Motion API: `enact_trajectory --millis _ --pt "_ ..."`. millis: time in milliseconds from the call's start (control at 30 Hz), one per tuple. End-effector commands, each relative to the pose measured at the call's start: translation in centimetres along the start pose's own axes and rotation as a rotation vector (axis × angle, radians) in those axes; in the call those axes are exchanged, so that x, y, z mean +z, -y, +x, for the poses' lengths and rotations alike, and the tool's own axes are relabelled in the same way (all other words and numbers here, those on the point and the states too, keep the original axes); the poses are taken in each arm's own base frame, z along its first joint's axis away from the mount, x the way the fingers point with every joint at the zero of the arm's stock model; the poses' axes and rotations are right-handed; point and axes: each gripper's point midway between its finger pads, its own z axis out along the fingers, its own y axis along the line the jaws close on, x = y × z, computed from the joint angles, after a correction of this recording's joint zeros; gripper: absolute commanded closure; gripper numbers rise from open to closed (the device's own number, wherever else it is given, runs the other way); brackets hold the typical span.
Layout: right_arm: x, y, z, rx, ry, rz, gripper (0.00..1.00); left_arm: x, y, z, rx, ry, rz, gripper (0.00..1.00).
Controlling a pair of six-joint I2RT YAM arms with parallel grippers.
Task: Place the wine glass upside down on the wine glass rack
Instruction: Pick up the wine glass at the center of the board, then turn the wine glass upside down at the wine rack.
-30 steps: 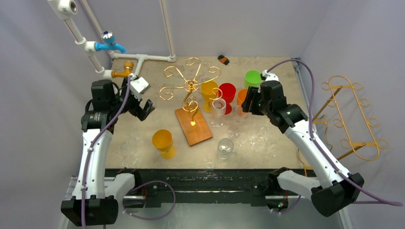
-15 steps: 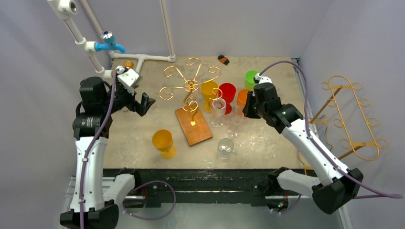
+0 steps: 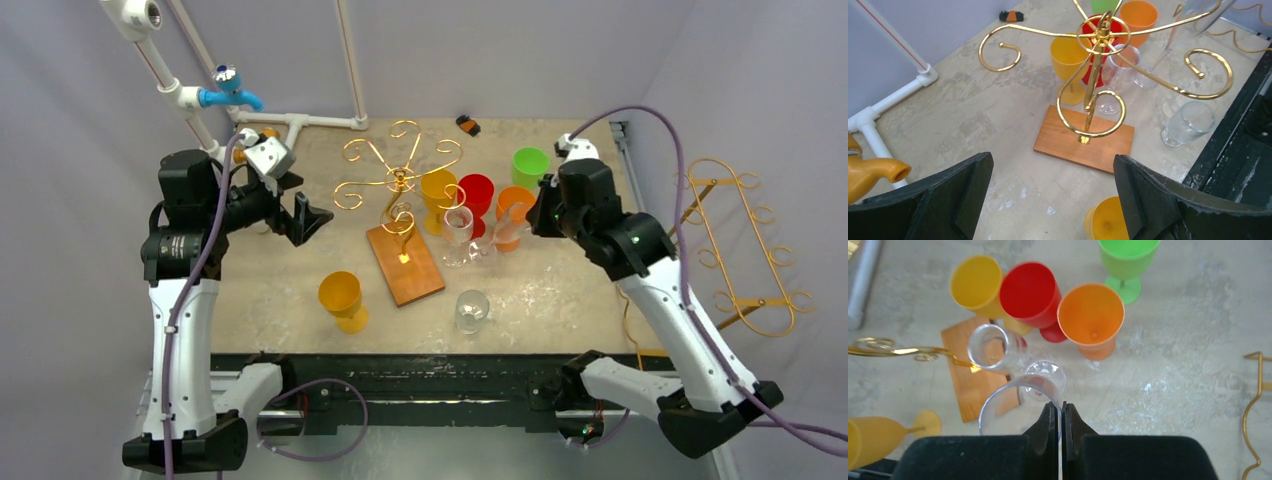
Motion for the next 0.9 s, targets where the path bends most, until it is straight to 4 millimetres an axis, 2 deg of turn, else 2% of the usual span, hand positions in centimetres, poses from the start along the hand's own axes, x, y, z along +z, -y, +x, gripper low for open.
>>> enact_trajectory --millis 0,133,267,367,533,667,867 --pt "-6.3 -0.1 -5.0 0.012 0.16 -0.048 1.0 -1.6 3.1 -3.0 -0.013 0.079 0.094 0.0" --pt "-11.1 -1.0 -8.5 0.019 0.247 -0.121 1.0 -2.2 4.2 -4.3 -0.018 0.125 0.123 0.0" --pt "-14.8 -2.2 -10.6 0.012 0.29 -0.201 1.0 -2.2 4.8 -5.1 -0.041 0.149 0.171 0.0" --pt "-16.5 -2.7 -11.3 0.009 0.307 -0.243 1.0 -2.2 5.1 -5.9 -0.049 0.167 0.198 0.0" --pt "-19.8 -2.5 -12.9 0.028 0.377 -0.268 1.0 -2.0 5.3 -7.6 -0.075 0.201 0.259 0.0" --pt "-21.7 -2.3 -14.5 0.064 0.438 -0.273 1.0 -1.4 5.4 -9.2 -0.108 0.235 0.299 0.01" --pt "-23.4 -3.3 -16.9 0.123 0.54 -0.34 1.0 2.2 7.0 -10.0 -0.154 0.199 0.32 0.03"
